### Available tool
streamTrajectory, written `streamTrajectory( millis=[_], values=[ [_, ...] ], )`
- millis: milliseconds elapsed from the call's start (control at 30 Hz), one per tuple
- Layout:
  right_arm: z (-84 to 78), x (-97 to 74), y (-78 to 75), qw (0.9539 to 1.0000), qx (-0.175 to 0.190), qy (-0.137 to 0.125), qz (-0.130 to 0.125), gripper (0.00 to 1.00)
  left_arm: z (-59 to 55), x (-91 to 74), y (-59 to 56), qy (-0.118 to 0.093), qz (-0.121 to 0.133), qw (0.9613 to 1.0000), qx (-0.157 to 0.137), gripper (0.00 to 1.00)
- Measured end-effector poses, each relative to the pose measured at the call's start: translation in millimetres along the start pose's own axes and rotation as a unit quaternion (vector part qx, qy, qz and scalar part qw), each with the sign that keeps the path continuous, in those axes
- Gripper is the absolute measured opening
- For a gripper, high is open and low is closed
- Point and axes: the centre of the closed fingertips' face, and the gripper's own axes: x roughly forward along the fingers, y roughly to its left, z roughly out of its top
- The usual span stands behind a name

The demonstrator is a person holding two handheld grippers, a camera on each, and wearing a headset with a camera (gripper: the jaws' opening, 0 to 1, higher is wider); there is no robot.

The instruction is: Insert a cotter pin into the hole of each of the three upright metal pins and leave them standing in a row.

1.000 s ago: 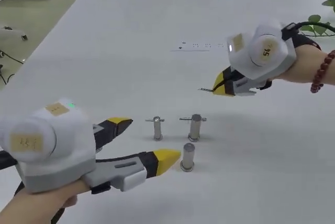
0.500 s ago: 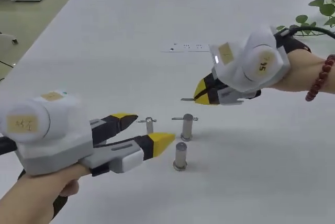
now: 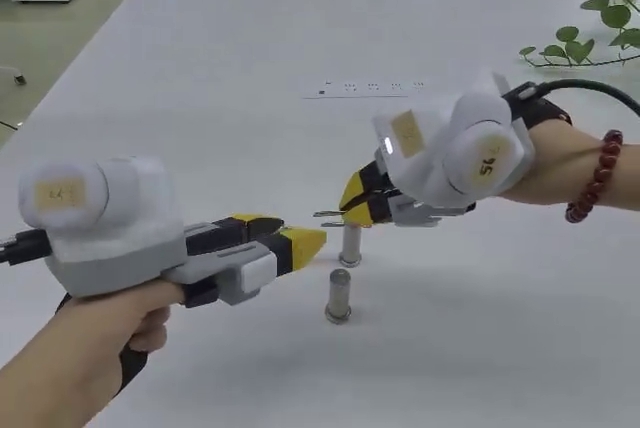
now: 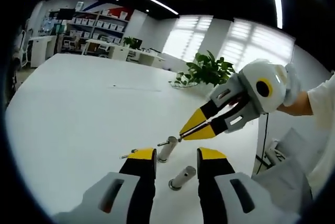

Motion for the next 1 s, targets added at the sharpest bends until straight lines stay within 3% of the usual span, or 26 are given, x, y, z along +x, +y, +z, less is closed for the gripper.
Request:
streamTrajectory(
  millis=[333, 833, 1000],
  values=[
    [14.3, -0.4, 5.5, 0.9999, -0.006, -0.014, 0.0, 0.02, 2.6, 3.8, -9.0, -0.006, -0.021, 0.9994, -0.026, 0.13],
    [25.8, -1.4, 9.0, 0.9996, -0.002, -0.027, -0.002, 0.02, 4.2, 4.3, -9.9, -0.012, -0.027, 0.9976, -0.063, 0.02],
    [27.0, -1.6, 10.3, 0.9994, 0.01, -0.034, 0.0, 0.02, 2.9, 3.8, -10.9, -0.009, -0.03, 0.9984, -0.048, 0.01]
  ],
)
